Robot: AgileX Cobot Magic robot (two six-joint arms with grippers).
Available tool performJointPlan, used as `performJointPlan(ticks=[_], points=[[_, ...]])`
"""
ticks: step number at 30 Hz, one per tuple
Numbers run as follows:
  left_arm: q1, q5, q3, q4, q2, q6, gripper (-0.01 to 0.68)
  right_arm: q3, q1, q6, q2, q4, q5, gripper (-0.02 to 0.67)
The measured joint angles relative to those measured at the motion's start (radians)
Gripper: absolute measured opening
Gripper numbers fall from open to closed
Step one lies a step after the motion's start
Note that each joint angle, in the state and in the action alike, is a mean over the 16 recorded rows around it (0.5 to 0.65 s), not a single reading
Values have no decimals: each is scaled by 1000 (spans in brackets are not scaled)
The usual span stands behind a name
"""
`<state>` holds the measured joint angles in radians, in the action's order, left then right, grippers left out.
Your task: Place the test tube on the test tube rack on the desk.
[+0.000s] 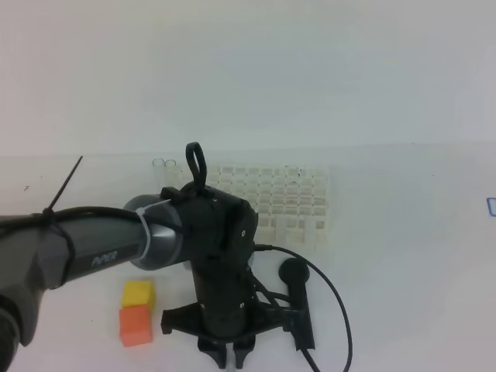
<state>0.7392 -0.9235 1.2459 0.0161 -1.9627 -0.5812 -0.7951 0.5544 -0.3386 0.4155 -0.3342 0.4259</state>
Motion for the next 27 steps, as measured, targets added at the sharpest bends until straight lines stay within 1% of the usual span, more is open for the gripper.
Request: performJointPlan(ticks=[5, 10, 14, 18, 21, 24, 27], points=[[0, 18, 0, -53, 22, 40, 114, 0, 0, 12, -7, 4, 34, -1], [0, 75, 0, -154, 93, 82, 108, 0, 0, 27, -9, 32, 104, -1], [-1, 163, 0, -251, 187, 125, 108, 6, 0, 41, -9, 76, 172, -1], [-1, 291, -15, -319, 300, 181, 108, 37, 0, 51, -9, 138, 219, -1], [-1, 420, -50, -346, 386, 224, 108, 83, 0, 60, -9, 192, 225, -1], [-2, 573, -115, -350, 467, 263, 108, 144, 0, 68, -9, 248, 196, -1], [-2, 752, -216, -334, 543, 289, 108, 212, 0, 73, -8, 306, 130, -1]])
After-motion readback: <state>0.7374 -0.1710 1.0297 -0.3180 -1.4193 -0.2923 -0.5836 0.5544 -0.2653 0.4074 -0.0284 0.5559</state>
